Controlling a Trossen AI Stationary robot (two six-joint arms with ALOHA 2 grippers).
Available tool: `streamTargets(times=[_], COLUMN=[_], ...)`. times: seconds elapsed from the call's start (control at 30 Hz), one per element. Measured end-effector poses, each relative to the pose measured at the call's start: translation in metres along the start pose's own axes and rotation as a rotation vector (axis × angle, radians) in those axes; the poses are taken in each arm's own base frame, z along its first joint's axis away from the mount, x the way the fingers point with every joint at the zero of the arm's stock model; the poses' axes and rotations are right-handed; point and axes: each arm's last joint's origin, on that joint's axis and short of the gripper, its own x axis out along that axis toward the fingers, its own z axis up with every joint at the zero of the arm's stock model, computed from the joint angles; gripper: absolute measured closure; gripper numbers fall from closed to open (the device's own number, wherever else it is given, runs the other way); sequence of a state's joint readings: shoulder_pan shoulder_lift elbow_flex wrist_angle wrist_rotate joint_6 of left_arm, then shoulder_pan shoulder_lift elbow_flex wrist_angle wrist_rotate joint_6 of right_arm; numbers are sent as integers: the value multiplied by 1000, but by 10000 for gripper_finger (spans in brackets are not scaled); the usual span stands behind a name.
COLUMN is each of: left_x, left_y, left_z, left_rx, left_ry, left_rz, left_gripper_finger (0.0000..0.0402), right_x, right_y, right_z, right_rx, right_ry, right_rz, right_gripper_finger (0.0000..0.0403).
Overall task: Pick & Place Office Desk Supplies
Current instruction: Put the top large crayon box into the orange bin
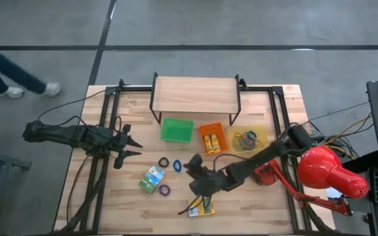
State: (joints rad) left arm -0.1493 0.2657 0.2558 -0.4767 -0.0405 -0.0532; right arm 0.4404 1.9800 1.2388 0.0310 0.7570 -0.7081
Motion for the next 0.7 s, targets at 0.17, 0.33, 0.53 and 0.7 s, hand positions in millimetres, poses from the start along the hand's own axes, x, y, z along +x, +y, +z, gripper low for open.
streamTargets(times=[0.17, 0.33, 0.53, 0.7], left_x=[0, 0, 0, 0], left_y=[0, 0, 0, 0], left_z=[0, 0, 0, 0], left_rx=[0, 0, 0, 0], left_ry=[0, 0, 0, -1], left_rz=[0, -1, 0, 0], left_gripper_finger=[259, 259, 259, 259], right_x=[20, 27, 26, 36], right_y=[18, 12, 6, -3], right_z=[7, 10, 18, 14], right_rx=[-82, -54, -90, -71], right_ry=[-39, -69, -191, -270], right_rz=[-80, -93, -15, 59], right_gripper_finger=[228, 222, 223, 231])
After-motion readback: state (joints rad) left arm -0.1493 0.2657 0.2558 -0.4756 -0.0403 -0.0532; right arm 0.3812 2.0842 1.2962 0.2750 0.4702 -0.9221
